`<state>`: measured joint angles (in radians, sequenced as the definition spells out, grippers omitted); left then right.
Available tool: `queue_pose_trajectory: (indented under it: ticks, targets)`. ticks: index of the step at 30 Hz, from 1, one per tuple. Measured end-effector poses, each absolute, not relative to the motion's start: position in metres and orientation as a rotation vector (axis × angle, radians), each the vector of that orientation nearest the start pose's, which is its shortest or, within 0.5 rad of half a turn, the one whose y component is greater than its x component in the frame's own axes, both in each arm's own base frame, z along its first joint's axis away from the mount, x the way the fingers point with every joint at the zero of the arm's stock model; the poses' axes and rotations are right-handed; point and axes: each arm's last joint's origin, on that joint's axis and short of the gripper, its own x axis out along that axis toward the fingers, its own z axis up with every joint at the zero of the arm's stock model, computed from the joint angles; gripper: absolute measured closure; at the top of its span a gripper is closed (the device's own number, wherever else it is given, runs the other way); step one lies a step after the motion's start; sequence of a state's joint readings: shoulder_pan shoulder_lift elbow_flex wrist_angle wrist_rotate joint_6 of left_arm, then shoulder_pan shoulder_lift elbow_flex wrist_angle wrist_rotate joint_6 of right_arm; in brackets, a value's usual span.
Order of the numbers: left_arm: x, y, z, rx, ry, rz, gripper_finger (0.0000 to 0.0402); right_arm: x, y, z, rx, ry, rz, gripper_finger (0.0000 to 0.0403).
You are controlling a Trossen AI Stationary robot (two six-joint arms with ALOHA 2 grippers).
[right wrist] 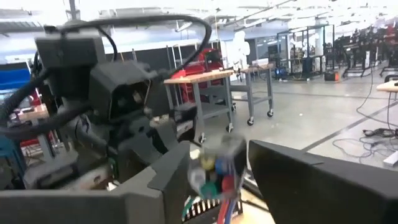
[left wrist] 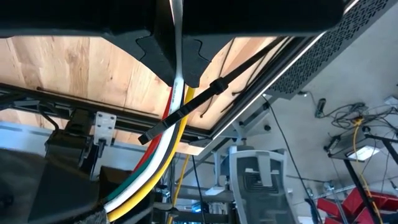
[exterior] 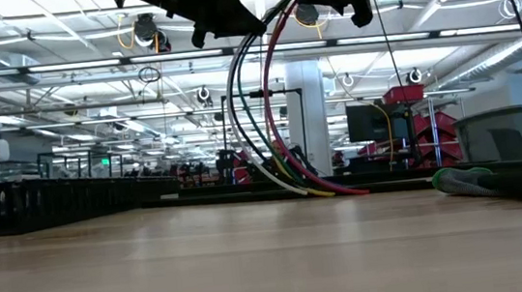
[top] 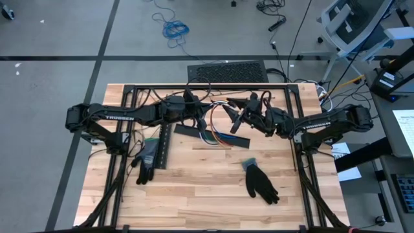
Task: Ziptie cables
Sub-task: Wrap the cable wires with the black ziptie
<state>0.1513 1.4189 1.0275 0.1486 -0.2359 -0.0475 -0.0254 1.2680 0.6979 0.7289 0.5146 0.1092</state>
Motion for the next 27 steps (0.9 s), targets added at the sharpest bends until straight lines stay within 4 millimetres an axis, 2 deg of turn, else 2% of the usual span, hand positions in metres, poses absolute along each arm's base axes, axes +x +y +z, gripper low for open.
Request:
queue_pose_trajectory:
  ticks: [7, 14, 22, 27]
  targets:
    - [0.318, 0.055, 0.303, -0.036, 0.234, 0.391, 0.0397, 0.276, -0.021, 0.294, 0.074, -0.155, -0.538, 0.0288]
    - [0.318, 0.055, 0.303, -0.036, 0.235, 0.391, 0.0397, 0.276, -0.021, 0.293, 0.061, -0.136, -0.547, 0.0379]
    - [0.317, 0.055, 0.305, -0.035, 0.242, 0.386, 0.0385, 0.27, -0.022, 0.297, 0.081, -0.141, -0.571, 0.038]
    - [0.296, 0.053, 0.316, -0.03, 0.288, 0.407, 0.0343, 0.257, -0.025, 0.301, 0.08, -0.076, -0.617, 0.038]
